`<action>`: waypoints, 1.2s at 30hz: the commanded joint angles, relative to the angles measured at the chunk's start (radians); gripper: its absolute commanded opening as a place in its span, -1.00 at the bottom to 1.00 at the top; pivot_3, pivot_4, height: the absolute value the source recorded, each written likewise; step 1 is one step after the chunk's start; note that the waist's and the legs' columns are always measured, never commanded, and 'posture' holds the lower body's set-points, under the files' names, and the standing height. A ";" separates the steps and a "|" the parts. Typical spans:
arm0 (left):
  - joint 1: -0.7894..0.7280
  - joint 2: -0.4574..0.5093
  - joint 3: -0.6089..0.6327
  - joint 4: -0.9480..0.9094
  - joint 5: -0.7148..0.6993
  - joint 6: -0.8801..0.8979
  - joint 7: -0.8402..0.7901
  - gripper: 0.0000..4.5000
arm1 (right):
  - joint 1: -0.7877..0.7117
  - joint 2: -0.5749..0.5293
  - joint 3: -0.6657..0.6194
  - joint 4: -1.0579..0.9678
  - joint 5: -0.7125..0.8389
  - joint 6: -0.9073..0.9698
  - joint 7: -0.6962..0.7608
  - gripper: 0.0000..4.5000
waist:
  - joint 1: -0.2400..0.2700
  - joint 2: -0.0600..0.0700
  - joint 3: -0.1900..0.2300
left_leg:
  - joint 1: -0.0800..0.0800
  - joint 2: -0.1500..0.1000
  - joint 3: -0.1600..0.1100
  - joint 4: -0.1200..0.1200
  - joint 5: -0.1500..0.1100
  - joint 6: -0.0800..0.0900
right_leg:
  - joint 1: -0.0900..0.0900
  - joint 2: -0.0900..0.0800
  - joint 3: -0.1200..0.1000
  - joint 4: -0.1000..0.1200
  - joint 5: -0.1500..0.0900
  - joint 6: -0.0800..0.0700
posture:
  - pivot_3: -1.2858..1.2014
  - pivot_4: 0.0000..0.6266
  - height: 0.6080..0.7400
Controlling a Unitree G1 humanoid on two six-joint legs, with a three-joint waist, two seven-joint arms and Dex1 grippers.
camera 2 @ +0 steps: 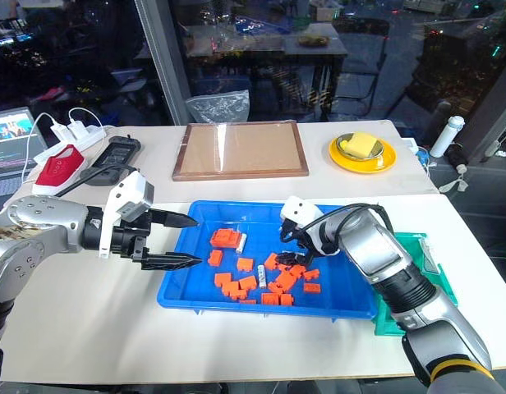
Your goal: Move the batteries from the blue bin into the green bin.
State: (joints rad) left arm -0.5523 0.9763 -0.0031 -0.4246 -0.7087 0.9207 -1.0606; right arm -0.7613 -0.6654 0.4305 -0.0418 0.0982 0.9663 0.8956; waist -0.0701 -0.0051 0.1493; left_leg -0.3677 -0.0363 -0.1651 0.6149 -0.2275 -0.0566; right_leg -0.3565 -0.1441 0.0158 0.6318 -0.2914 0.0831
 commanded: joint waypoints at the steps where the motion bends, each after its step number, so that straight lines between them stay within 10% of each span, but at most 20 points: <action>1: 0.006 0.010 0.014 -0.027 0.023 -0.023 0.019 1.00 | 0.002 -0.004 0.000 0.012 -0.020 -0.018 -0.009 0.37 | 0.000 0.000 0.000 | 0.000 0.000 0.000 0.000 0.000 0.000 | 0.000 0.000 0.000 0.000 0.000 0.000 | 0.03 -0.52 1.00; 10: 0.007 0.010 0.006 -0.023 0.040 -0.039 0.008 1.00 | 0.025 0.003 -0.021 -0.037 0.015 0.024 0.009 -0.88 | 0.000 0.000 0.000 | 0.001 0.000 0.000 0.000 0.000 0.000 | 0.000 0.000 0.000 0.000 0.000 0.000 | 0.03 -0.52 1.00; 17: -0.061 -0.051 -0.008 0.009 0.010 -0.033 0.007 1.00 | -0.015 -0.085 -0.219 -0.153 0.161 0.117 0.081 -0.88 | 0.006 0.000 0.000 | 0.000 0.000 0.000 0.000 0.000 0.000 | 0.000 0.000 0.000 0.000 0.000 0.000 | 0.03 -0.52 1.00; 24: -0.128 -0.115 -0.051 0.056 -0.001 -0.039 -0.041 1.00 | 0.065 -0.440 -0.498 -0.233 0.277 0.148 0.206 -0.88 | 0.029 0.000 0.000 | -0.002 0.000 0.000 0.001 -0.002 0.004 | 0.002 0.000 -0.001 -0.001 0.000 0.000 | 0.03 -0.52 1.00; 30: -0.191 -0.163 -0.114 0.137 0.041 -0.092 -0.104 1.00 | 0.408 -0.667 -0.791 -0.282 0.271 0.161 0.294 -0.88 | 0.024 0.000 -0.001 | -0.001 0.000 0.003 0.002 -0.004 0.006 | 0.002 0.000 -0.001 -0.002 0.000 0.000 | 0.03 -0.52 1.00; 36: -0.228 -0.185 -0.153 0.190 0.077 -0.131 -0.152 1.00 | 0.658 -0.636 -0.900 -0.347 0.253 0.156 0.235 -0.88 | 0.019 0.000 -0.001 | -0.001 0.001 0.006 0.011 -0.006 0.010 | 0.003 0.000 0.001 -0.001 0.000 0.000 | 0.03 -0.52 1.00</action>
State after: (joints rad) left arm -0.7551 0.7907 -0.1607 -0.2398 -0.6434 0.8158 -1.1938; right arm -0.1129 -1.3038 -0.4149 -0.3473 0.3556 1.1240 1.1509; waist -0.0508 -0.0051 0.1485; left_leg -0.3688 -0.0356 -0.1591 0.6259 -0.2333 -0.0467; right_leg -0.3535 -0.1442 0.0167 0.6303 -0.2917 0.0836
